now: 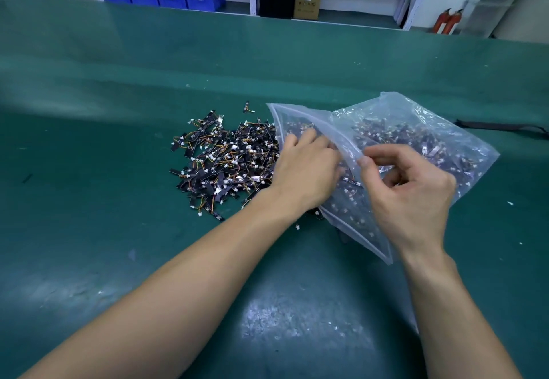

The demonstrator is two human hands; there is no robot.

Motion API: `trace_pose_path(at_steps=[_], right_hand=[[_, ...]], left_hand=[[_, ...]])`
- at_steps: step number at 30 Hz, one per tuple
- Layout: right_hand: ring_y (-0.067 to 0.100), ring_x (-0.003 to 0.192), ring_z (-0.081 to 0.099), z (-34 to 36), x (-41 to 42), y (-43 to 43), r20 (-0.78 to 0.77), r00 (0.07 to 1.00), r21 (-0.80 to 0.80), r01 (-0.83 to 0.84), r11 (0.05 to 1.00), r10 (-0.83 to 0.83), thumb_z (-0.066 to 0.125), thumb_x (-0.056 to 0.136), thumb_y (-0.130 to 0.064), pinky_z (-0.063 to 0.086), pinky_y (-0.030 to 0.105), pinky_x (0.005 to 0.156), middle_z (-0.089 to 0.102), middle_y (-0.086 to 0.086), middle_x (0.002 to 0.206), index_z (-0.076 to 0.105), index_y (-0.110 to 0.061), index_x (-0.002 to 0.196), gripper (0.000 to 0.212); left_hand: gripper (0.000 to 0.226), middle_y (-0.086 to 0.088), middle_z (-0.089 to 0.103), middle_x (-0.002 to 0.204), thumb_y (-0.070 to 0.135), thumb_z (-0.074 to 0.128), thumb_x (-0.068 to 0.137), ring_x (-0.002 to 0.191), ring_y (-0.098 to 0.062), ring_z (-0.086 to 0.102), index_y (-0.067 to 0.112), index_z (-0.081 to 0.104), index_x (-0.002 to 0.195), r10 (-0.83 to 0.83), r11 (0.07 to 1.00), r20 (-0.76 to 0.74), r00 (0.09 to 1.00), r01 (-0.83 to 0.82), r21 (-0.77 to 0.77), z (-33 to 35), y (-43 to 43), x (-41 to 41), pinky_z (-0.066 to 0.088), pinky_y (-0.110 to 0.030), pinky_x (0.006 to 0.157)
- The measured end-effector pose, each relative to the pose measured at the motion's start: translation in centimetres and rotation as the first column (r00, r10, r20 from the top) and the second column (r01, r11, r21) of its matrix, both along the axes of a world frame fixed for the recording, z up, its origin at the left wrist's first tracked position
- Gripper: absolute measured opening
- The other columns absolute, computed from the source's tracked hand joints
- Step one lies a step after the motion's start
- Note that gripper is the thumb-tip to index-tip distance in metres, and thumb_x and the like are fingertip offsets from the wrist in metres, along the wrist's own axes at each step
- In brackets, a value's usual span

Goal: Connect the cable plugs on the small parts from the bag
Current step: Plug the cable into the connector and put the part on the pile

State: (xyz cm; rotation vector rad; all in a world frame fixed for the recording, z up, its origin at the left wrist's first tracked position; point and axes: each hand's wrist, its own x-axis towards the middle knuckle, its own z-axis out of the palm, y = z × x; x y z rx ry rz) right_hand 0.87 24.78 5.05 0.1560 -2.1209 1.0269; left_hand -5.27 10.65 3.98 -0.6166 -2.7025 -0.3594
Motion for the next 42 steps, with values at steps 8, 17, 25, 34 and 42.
trace_pose_path(at_steps=[8, 17, 25, 34, 42], right_hand=[[0.014, 0.051, 0.055, -0.5, 0.4, -1.0, 0.17, 0.982, 0.129, -0.103, 0.986, 0.081, 0.075, 0.083, -0.024, 0.055, 0.028, 0.063, 0.065, -0.03, 0.073, 0.076, -0.027, 0.092, 0.01], [-0.009, 0.054, 0.043, -0.7, 1.8, -4.7, 0.093, 0.963, 0.24, -0.269, 0.933, 0.253, 0.075, 0.082, -0.02, 0.036, 0.008, 0.063, 0.065, -0.016, 0.075, 0.075, -0.017, 0.091, 0.009], [0.003, 0.05, 0.05, -3.8, 2.6, -7.8, 0.477, 0.806, 0.161, -0.473, 0.866, 0.351, 0.081, 0.079, -0.024, 0.036, 0.012, 0.055, 0.05, -0.015, 0.049, 0.069, -0.022, 0.07, 0.015], [0.008, 0.055, 0.057, -3.9, 1.9, -6.9, 0.513, 0.81, 0.148, -0.409, 0.9, 0.284, 0.077, 0.082, -0.032, 0.044, 0.019, 0.056, 0.056, -0.012, 0.051, 0.071, -0.023, 0.071, 0.015], [0.004, 0.052, 0.053, -4.1, 1.7, -6.6, 0.518, 0.811, 0.09, -0.369, 0.925, 0.273, 0.078, 0.084, -0.028, 0.035, 0.012, 0.053, 0.062, -0.011, 0.057, 0.073, -0.024, 0.073, 0.012]], left_hand=[[0.025, 0.01, 0.066, 0.109, 0.031, 0.063, 0.097, 0.099, -0.017, 0.047, 0.029, 0.069, 0.121, -0.036, 0.982, 0.032, 0.999, 0.029, 0.188, -0.3, -8.2, 3.2, 0.04, -0.038, 0.089], [0.008, 0.013, 0.062, 0.083, 0.023, 0.071, 0.09, 0.083, -0.019, 0.05, 0.024, 0.074, 0.098, -0.015, 0.96, 0.062, 0.998, -0.003, 0.279, -2.0, -11.5, 4.3, 0.047, -0.044, 0.082], [0.007, 0.016, 0.053, 0.07, 0.036, 0.074, 0.081, 0.079, -0.012, 0.044, 0.031, 0.069, 0.08, -0.049, 0.979, 0.082, 0.995, 0.031, 0.201, -2.1, -11.9, 4.7, 0.041, -0.038, 0.078], [0.026, 0.018, 0.064, 0.075, 0.063, 0.066, 0.081, 0.085, -0.01, 0.05, 0.038, 0.073, 0.087, -0.003, 0.998, 0.144, 0.99, 0.012, -0.062, -1.7, -12.7, 4.7, 0.029, -0.033, 0.078], [0.02, 0.02, 0.067, 0.079, 0.054, 0.07, 0.082, 0.088, -0.011, 0.056, 0.036, 0.073, 0.091, 0.011, 0.999, 0.153, 0.988, -0.005, -0.037, -1.9, -13.1, 5.0, 0.037, -0.035, 0.084]])
